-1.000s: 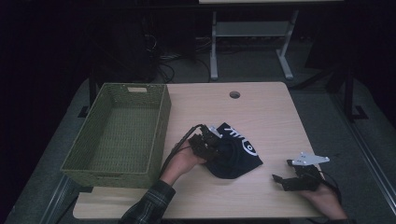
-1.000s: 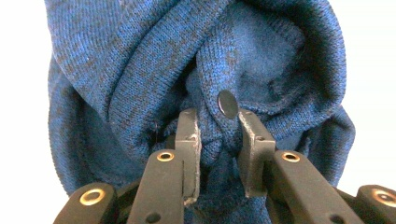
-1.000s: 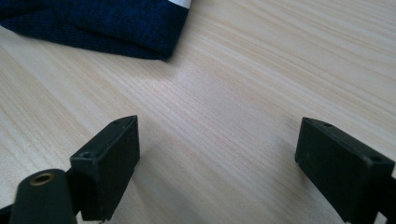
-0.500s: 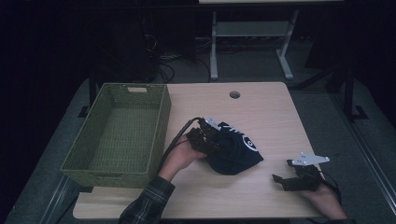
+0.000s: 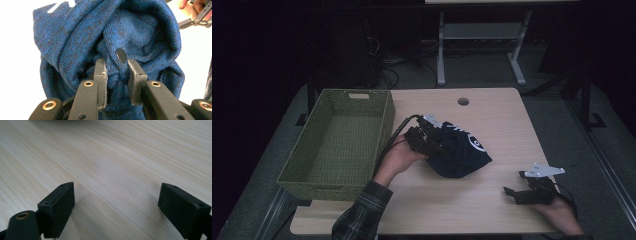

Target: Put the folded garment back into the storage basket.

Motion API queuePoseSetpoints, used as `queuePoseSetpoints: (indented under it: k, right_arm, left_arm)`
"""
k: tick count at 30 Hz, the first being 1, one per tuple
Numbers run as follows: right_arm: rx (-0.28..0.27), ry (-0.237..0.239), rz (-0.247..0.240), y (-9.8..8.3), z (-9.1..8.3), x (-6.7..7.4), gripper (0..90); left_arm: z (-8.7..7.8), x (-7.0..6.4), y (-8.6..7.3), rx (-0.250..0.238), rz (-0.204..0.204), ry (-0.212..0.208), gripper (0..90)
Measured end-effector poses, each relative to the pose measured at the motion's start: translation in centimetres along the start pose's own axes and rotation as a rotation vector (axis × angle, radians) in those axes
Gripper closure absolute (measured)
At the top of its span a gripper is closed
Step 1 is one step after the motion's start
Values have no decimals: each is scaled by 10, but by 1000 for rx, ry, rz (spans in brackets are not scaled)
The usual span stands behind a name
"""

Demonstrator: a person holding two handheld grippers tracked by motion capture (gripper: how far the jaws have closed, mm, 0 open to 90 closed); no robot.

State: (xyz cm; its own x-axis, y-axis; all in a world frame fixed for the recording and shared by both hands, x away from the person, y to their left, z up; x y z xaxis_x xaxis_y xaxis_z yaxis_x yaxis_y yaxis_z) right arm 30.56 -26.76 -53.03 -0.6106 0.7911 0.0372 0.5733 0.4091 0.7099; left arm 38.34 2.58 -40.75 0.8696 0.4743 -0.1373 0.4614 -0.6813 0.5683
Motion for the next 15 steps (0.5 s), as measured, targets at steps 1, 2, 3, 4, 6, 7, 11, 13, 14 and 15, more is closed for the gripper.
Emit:
queuePoseSetpoints:
  k: [1, 2, 3, 4, 6, 7, 11, 13, 14, 15]
  right_arm:
    - [0, 0, -2, 0, 0, 0, 135]
    - [0, 0, -1, 0, 0, 0, 135]
    - [-1, 0, 0, 0, 0, 0, 135]
    - [0, 0, 0, 0, 0, 0, 134]
    - [0, 0, -3, 0, 0, 0, 134]
    - [0, 0, -3, 0, 0, 0, 134]
    - [1, 0, -3, 0, 0, 0, 131]
    - [2, 1, -4, 0, 0, 0, 130]
    - [2, 1, -4, 0, 0, 0, 130]
    - [2, 1, -4, 0, 0, 0, 128]
  left_arm:
    - [-2, 0, 1, 3, 5, -1, 721]
    - [-5, 0, 2, 0, 4, -2, 721]
    - [-6, 0, 3, -3, 2, -1, 721]
    - [-9, 1, 4, 0, 8, -2, 721]
    - [-14, 2, 6, 0, 14, -1, 721]
    - [-17, 2, 8, 0, 17, 2, 721]
    - [-25, 5, 10, -2, 19, 11, 720]
    - [-31, 9, 10, 1, 25, 20, 720]
    - [-34, 10, 11, 6, 27, 23, 720]
    - [-37, 11, 11, 1, 24, 28, 721]
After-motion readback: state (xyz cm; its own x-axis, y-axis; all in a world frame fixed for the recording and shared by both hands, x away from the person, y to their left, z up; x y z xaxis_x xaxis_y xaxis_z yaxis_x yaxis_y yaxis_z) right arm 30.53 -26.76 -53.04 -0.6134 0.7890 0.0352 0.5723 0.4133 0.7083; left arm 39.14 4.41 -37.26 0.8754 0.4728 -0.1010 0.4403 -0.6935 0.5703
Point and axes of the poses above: each handheld gripper's, and its own axes: z roughly forward along the jaws, y roughly out of its top, x roughly to its left, the point moved 7 cm from there along z, roughly forward along the jaws, and after that the axes turned 1 degree about x, right-handed, at the moved point
